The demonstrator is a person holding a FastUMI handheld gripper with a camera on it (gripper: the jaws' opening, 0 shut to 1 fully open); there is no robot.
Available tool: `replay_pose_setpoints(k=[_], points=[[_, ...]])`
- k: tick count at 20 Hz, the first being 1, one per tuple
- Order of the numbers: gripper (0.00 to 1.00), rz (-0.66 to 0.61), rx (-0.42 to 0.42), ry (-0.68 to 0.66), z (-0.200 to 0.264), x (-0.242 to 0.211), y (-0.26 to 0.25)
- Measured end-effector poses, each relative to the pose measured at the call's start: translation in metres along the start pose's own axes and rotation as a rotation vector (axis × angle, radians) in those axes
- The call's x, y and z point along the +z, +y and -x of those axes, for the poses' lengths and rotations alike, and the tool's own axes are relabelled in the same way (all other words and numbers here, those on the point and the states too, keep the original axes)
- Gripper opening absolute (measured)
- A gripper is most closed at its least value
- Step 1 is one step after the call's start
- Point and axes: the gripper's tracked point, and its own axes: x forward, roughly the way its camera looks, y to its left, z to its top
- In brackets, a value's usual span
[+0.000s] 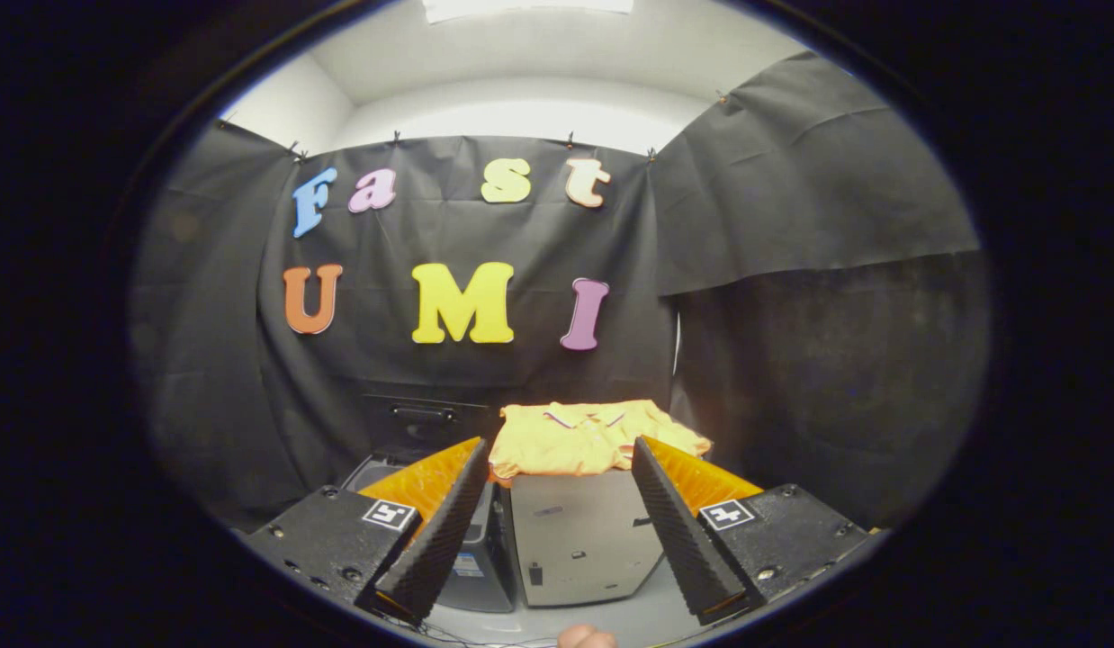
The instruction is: Put the clothes into the washing machine and then close the washing machine lid.
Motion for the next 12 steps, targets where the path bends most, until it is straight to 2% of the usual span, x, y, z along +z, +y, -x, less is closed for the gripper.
replay_pose_setpoints(k=[6, 12], points=[[0.99, -0.028, -0.013, 0.013, -0.019, 0.007, 0.001], [1.0, -0.038, -0.032, 0.053, -0.062, 0.011, -0.009]])
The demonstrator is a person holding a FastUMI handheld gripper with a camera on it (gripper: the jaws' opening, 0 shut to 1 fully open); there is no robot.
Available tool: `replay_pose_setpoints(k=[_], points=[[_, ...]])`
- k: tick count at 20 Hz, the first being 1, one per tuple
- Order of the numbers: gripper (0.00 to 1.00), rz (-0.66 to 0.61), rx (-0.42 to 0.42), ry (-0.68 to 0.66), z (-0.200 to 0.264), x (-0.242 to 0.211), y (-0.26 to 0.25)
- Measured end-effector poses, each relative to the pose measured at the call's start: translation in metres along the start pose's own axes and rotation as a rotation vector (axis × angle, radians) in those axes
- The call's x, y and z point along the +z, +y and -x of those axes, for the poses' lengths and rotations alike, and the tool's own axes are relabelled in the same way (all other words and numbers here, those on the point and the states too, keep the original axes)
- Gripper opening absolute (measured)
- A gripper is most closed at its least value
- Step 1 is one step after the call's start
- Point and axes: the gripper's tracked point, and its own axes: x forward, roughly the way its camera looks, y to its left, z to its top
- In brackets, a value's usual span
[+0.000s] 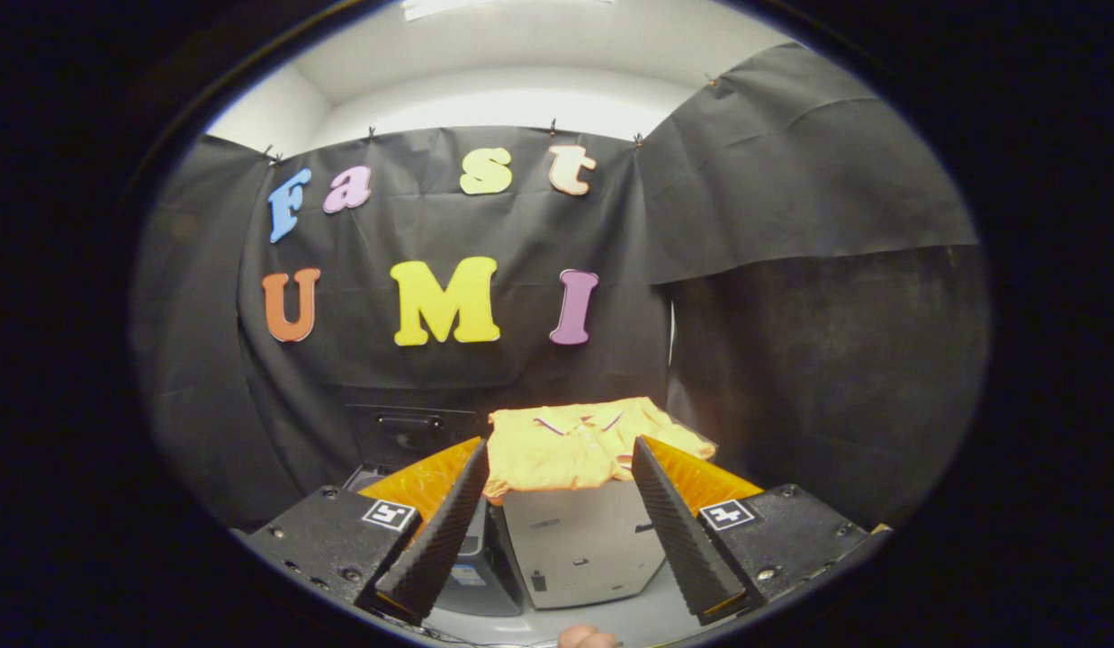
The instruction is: Put the clothes into the washing machine and then close the washing machine lid.
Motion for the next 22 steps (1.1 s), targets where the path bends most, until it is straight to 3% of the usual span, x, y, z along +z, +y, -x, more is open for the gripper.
replay_pose_setpoints(k=[15, 22], points=[[1.0, 0.037, 0.026, 0.084, -0.167, -0.004, -0.008], [1.0, 0.058, 0.023, 0.136, -0.219, -0.021, -0.017]])
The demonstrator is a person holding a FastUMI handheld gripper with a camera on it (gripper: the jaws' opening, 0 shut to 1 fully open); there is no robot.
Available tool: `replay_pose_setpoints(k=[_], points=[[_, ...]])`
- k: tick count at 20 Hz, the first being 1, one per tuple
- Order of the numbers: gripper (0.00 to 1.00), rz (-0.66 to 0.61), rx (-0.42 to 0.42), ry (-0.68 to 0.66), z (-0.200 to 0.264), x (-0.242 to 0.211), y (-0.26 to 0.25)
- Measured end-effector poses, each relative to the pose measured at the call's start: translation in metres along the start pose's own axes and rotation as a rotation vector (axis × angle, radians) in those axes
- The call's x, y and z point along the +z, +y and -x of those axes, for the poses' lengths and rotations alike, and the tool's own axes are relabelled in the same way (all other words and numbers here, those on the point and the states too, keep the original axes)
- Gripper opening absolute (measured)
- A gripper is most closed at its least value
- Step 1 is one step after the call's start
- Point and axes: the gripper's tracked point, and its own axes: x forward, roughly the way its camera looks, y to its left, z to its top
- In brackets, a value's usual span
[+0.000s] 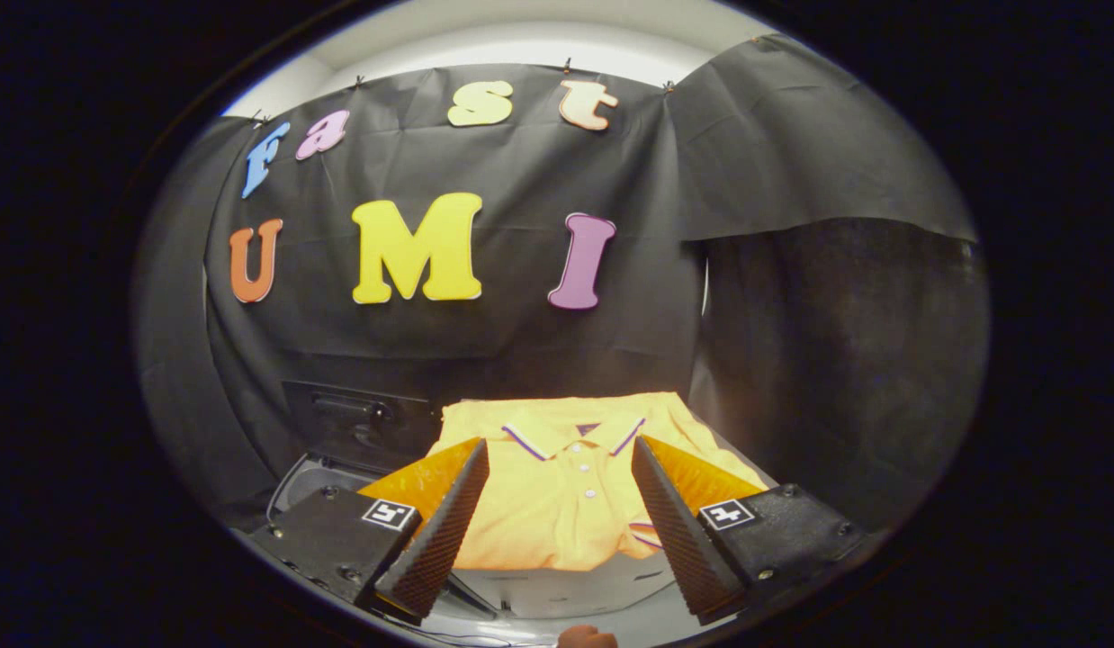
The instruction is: Put the clothes into the washing machine and then close the washing machine lid.
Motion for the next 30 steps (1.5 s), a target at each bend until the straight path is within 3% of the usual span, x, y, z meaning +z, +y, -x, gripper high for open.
replay_pose_setpoints(k=[14, 30], points=[[1.0, 0.017, -0.018, 0.164, -0.077, -0.037, -0.015], [1.0, -0.034, 0.014, 0.346, -0.104, -0.074, -0.015]])
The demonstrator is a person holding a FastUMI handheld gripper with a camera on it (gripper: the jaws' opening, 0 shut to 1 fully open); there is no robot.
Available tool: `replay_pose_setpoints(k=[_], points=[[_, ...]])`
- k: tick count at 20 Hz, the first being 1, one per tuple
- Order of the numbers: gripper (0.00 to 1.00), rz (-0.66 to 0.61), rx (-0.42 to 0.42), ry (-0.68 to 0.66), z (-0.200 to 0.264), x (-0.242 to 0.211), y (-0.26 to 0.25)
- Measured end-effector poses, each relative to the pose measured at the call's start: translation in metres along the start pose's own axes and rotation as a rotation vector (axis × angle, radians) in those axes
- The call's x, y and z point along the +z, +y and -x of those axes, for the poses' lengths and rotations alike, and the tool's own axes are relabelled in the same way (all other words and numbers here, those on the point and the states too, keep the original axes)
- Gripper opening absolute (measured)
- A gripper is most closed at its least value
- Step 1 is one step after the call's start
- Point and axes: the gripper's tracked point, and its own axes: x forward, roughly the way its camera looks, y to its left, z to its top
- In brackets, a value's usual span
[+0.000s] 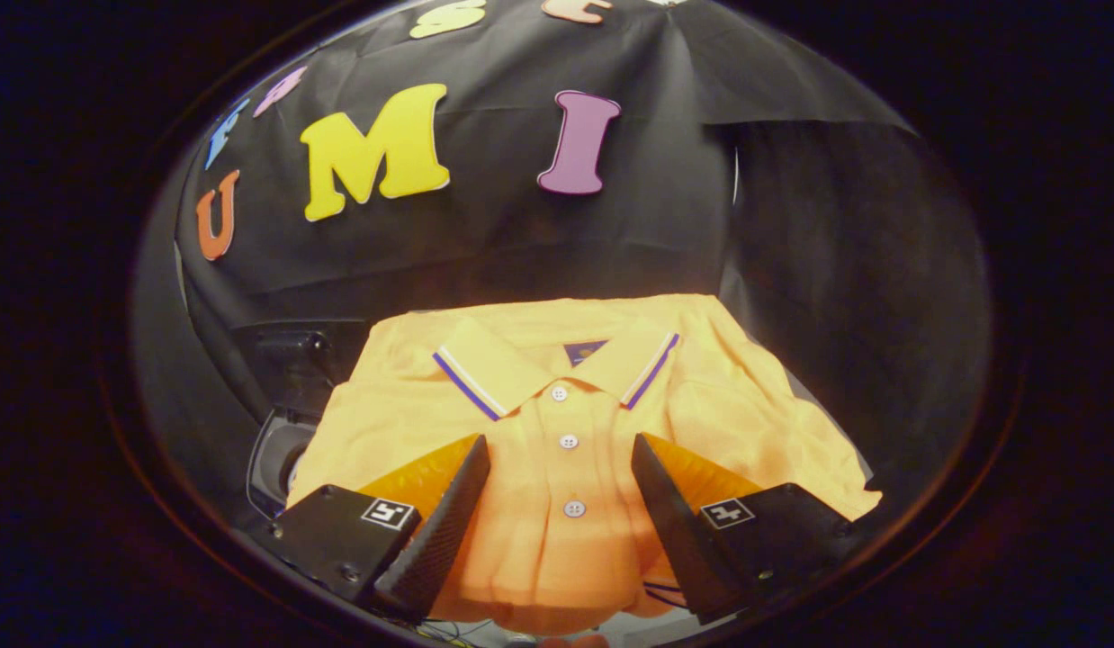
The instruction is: Put the clothes into the washing machine and then close the washing machine lid.
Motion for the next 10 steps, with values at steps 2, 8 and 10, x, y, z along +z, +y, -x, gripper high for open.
replay_pose_setpoints(k=[2, 8, 10], points=[[1.0, 0.011, -0.006, 0.015, -0.0002, -0.0013, -0.0001], [0.48, -0.042, 0.015, 0.059, 0.0001, 0.0062, 0.0007], [0.17, -0.038, -0.003, 0.088, -0.0018, 0.0066, 0.0042]])
